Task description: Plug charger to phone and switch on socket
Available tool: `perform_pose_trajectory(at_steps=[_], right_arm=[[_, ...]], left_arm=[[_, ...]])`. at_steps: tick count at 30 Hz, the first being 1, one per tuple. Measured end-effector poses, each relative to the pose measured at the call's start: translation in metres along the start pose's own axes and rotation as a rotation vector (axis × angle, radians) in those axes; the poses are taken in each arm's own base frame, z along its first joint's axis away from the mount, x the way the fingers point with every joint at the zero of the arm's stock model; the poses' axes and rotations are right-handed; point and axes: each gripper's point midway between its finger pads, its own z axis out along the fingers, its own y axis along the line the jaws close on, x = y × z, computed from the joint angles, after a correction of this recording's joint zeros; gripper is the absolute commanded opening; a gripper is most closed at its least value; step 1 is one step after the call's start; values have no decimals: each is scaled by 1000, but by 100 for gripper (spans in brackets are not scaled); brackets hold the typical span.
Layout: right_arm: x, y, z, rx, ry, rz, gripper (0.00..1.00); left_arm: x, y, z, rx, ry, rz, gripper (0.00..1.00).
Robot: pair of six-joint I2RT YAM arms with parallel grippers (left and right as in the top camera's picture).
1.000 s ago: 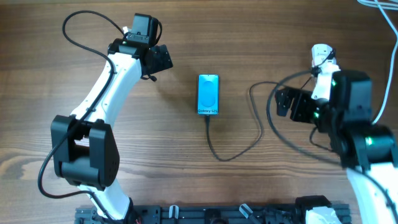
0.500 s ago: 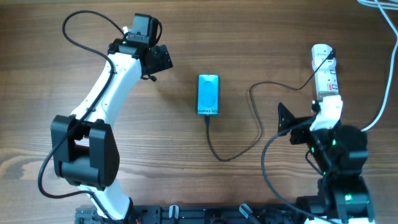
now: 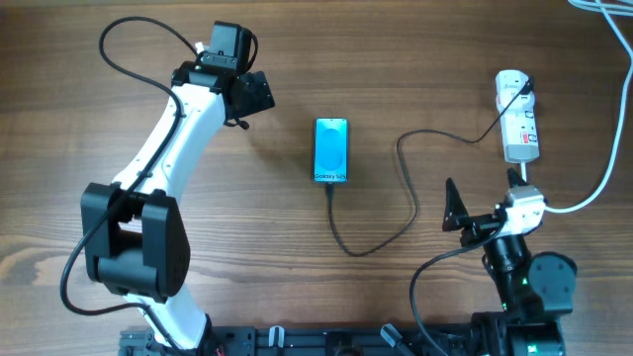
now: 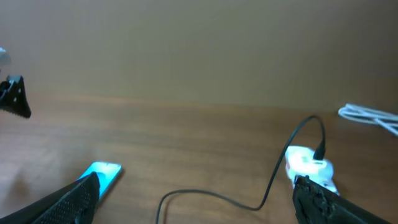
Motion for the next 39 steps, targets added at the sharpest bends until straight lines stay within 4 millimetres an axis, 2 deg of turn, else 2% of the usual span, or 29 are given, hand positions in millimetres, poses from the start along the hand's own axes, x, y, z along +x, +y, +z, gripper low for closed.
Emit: perform_pose_trajectory(at_steps=[4, 18, 24, 28, 31, 39], right_arm=[[-5, -2, -3, 14, -68, -17, 100], [3, -11, -2, 55, -163, -34, 100], [16, -13, 1, 60, -138, -39, 100], [38, -17, 2, 74, -51, -39, 100], [39, -25, 1, 106, -45, -38, 100], [40, -26, 1, 113, -43, -44, 100]], left_arm=[[0, 0, 0, 0, 0, 0, 100], [0, 0, 0, 0, 0, 0, 100], [0, 0, 0, 0, 0, 0, 100], [0, 0, 0, 0, 0, 0, 100], [0, 0, 0, 0, 0, 0, 100], [0, 0, 0, 0, 0, 0, 100]])
